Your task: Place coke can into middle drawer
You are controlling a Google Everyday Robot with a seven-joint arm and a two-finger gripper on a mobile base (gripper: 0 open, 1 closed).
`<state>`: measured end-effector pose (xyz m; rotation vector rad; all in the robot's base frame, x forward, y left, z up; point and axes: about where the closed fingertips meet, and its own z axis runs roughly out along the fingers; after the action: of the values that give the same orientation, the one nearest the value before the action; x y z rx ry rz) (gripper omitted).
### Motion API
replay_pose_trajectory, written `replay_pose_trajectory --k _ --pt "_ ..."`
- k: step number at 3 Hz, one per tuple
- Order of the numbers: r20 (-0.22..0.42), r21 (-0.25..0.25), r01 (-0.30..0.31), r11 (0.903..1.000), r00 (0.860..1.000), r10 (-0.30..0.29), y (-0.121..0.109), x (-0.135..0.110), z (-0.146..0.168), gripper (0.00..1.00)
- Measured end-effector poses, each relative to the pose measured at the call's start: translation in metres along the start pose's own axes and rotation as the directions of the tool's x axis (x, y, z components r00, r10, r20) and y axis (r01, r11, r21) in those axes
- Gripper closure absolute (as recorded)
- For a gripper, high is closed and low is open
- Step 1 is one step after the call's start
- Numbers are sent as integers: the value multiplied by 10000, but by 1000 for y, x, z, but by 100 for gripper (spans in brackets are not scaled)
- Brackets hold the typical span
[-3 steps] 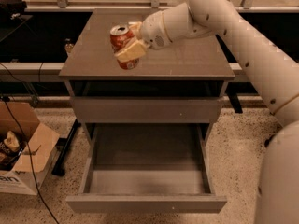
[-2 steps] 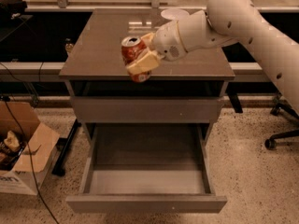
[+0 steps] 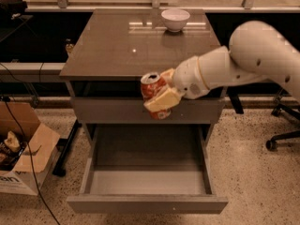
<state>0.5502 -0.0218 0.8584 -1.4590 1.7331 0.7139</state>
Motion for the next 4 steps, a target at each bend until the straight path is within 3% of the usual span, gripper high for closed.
replay_pose_trajectory --k 1,3,4 --pt "94 339 -591 9977 9982 589 12 39 30 100" --pt "503 693 -607 9957 9971 573 -17 90 91 100" --pt "1100 745 -656 9951 9923 572 -37 120 114 100"
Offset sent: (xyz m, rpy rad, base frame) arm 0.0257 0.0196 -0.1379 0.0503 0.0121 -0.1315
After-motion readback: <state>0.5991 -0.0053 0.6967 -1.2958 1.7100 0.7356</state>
